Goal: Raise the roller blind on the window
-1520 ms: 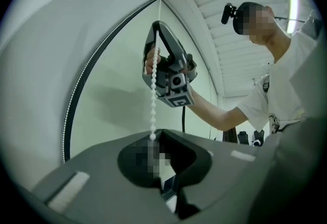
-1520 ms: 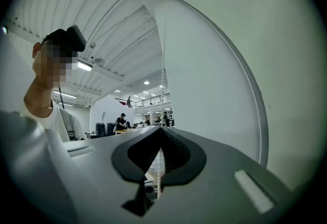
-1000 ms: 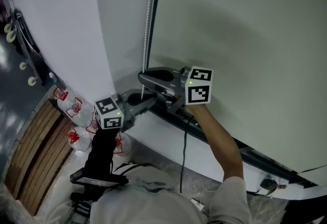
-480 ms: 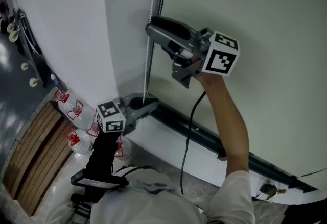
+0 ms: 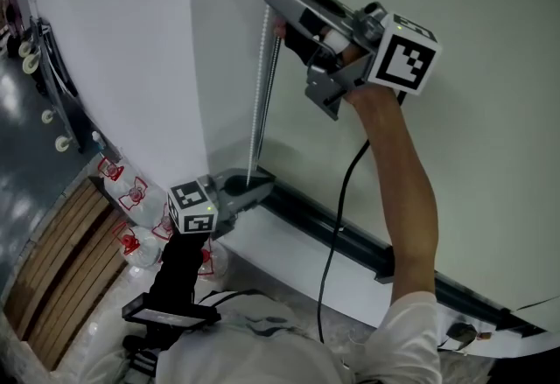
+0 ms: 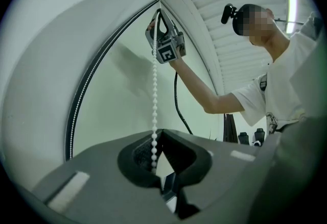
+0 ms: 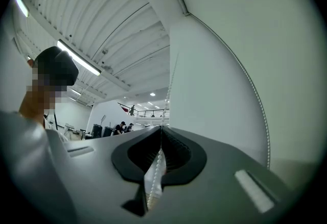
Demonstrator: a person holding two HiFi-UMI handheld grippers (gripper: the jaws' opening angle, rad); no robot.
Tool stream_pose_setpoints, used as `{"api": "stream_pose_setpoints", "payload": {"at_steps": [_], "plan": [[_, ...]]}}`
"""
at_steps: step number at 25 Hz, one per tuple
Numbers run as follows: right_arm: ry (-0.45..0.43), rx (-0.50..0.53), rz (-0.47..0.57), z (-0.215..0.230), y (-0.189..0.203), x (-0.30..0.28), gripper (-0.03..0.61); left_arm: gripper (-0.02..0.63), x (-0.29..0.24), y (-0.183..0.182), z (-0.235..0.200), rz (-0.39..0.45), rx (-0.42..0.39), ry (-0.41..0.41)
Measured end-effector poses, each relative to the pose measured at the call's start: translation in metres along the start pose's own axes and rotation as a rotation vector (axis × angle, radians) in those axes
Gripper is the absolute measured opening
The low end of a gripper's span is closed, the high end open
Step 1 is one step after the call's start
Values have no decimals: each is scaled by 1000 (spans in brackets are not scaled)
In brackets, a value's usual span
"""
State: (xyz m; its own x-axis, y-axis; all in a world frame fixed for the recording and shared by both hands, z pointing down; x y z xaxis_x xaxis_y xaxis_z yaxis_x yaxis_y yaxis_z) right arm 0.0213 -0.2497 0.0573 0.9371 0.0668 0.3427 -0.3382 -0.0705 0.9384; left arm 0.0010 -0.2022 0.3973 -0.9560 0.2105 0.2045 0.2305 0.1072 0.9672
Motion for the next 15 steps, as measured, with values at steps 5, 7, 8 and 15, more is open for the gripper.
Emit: {"api": "stream_pose_setpoints", "payload": {"at_steps": [5,7,8,15], "plan": [[-12,-21,-28,-4,5,1,6,-2,-2,3,2,-3,11,9],[-14,-18,-54,-6,9,3,6,-2,-2,5,2,-4,14,11],[-13,-20,-67,-7,13,4,6,-2,-2,5,2,-5,16,12],[30,-84,-141,-10,77,28,5,-2,-4,6,4,-9,22,21]]}}
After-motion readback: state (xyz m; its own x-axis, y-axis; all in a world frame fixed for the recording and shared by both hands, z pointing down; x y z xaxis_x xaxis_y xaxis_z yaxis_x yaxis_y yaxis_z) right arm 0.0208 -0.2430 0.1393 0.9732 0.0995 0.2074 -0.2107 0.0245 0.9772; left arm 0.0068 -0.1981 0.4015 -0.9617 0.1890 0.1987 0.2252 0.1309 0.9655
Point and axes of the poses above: the fingertips, and each gripper's own axes: x backward along the fingers, z to its right, y out of its underside, the point moved 4 cm from there along x, backward along the fingers, and after that the axes turned 5 degrees about z, right-handed, at the moved point
